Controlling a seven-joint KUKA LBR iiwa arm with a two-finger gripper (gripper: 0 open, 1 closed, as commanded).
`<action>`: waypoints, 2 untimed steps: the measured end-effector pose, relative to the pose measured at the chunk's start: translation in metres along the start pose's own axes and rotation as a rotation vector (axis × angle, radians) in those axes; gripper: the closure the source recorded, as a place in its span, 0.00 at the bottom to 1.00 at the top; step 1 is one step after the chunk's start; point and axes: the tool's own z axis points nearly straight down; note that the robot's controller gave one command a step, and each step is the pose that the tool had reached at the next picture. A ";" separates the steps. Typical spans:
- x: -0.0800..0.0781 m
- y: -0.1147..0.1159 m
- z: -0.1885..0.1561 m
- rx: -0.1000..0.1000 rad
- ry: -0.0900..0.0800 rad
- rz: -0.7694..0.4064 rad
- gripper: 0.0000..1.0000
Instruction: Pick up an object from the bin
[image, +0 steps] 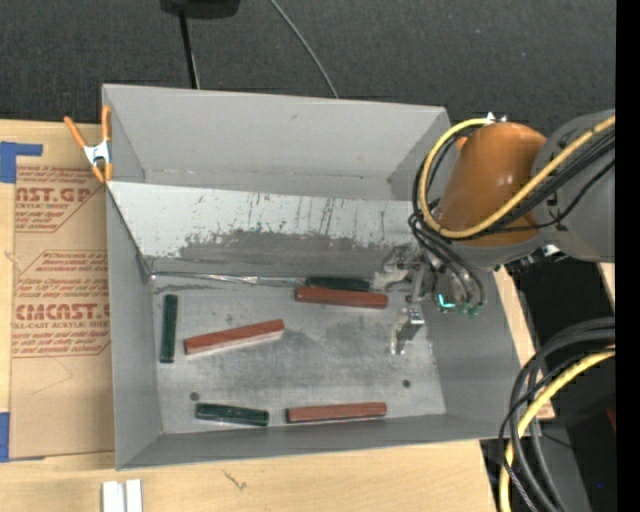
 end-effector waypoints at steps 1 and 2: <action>-0.021 0.002 0.046 0.000 -0.009 0.010 0.00; -0.034 0.002 0.079 -0.003 -0.018 0.035 0.00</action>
Offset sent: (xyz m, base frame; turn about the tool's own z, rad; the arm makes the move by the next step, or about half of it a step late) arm 0.0277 0.0001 -0.0866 0.0360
